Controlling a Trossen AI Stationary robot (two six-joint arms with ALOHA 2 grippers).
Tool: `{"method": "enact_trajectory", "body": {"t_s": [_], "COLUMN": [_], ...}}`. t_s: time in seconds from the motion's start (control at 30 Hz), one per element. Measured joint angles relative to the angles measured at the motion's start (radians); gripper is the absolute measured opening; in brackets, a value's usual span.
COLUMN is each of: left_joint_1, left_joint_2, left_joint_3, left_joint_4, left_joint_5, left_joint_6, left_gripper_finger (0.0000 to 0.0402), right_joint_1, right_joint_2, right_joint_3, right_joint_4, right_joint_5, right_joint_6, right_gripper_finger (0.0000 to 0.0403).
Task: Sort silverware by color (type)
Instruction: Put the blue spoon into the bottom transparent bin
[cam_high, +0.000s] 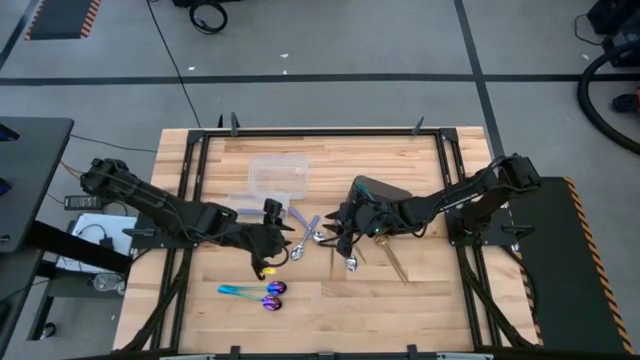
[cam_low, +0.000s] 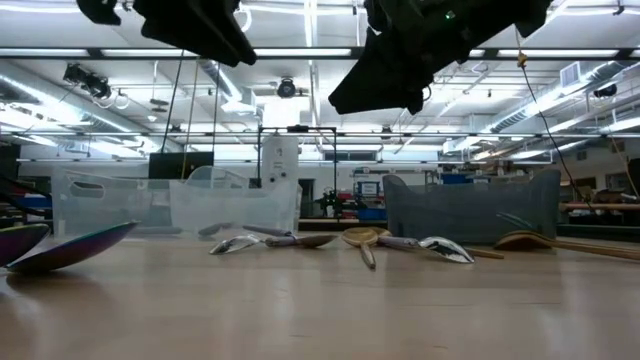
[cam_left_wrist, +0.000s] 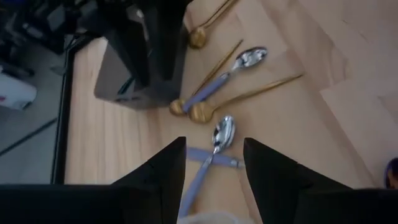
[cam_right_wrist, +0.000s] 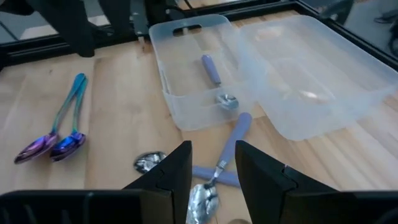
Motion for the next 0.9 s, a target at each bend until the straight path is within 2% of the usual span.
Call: {"method": "enact_trajectory", "body": {"t_s": [0.23,0.47,0.73,0.9], "left_joint_1": [0.001,0.025,0.066,0.099], "left_joint_2": [0.001,0.018,0.139,0.239], "left_joint_3": [-0.055,-0.058,-0.058,-0.042], "left_joint_4": [0.140,0.185,0.257,0.263], "left_joint_5": [0.016,0.026,0.033,0.086], "left_joint_6": [0.089,0.082,0.053,0.054], "left_gripper_finger": [0.0169,0.0169,0.0169,0.0163], "right_joint_1": [0.059,0.109,0.159,0.190], "right_joint_2": [0.000,0.000,0.000,0.000], "right_joint_3": [0.000,0.000,0.000,0.000], "right_joint_4": [-0.071,-0.088,-0.170,-0.242], "right_joint_5": [0.068,0.109,0.125,0.152], "right_joint_6": [0.097,0.177,0.313,0.402], "right_gripper_finger": [0.0132,0.0132,0.0132,0.0132]}}
